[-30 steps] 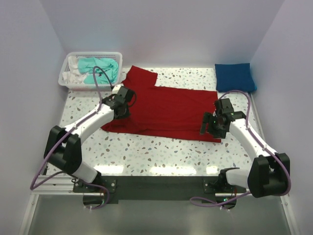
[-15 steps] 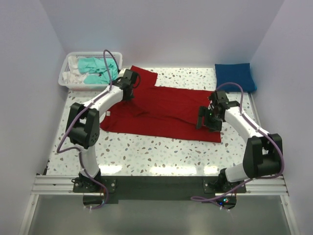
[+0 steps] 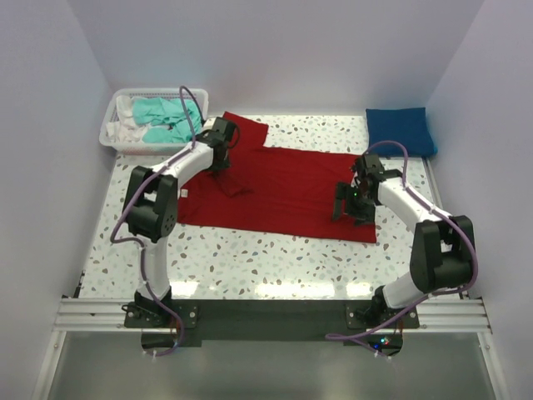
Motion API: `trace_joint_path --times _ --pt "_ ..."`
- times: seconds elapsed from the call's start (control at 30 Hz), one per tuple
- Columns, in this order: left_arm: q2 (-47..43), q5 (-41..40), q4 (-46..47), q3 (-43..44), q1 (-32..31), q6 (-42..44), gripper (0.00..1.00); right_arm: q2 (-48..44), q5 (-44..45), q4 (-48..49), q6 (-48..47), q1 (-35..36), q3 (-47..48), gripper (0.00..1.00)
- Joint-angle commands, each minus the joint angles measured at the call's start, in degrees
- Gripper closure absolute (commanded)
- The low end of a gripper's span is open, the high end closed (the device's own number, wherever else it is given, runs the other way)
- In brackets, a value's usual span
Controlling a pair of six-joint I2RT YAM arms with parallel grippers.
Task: Fold and stack the t-shirts
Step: Fold the tshirt
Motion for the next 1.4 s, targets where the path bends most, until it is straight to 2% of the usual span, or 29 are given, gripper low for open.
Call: trace_joint_path --times 0.0,0.1,0.27,0.4,0.5,0.7,1.13,1.37 --pt "-5.3 0.5 0.5 -0.2 0.4 -0.2 0.42 -1.5 0.9 1.3 -0.4 0.3 2.6 0.24" --pt "-10.0 2.4 1.6 -5.5 0.4 -0.6 0.34 -2.4 3.0 1.6 -0.1 0.3 2.1 0.25" --pt "-22.7 4.9 1.6 -18.5 1.5 -2.4 0.34 -4.4 3.6 4.1 1.6 -0.4 -0.8 0.25" --pt "-33.6 8.0 2.0 -28.7 6.4 -4.4 0.34 -5.3 -0.4 7.6 3.4 -2.8 -4.0 0.25" --pt "-37.5 7.7 2.6 -35.0 9.4 -5.0 0.35 -5.0 -4.2 10.2 4.2 -5.0 -6.1 0.25" --pt "-37.9 7.7 5.5 -42.4 13.8 -5.9 0.37 -3.6 -7.4 13.4 4.8 -7.5 -8.6 0.26" --pt "-33.1 10.4 8.5 -42.6 15.0 -4.8 0.39 -3.0 -6.8 15.7 4.2 -8.6 -11.6 0.26" --pt "-30.9 8.6 8.7 -43.0 15.1 -4.8 0.47 -2.1 -6.0 16.6 4.1 -9.1 -12.3 0.26"
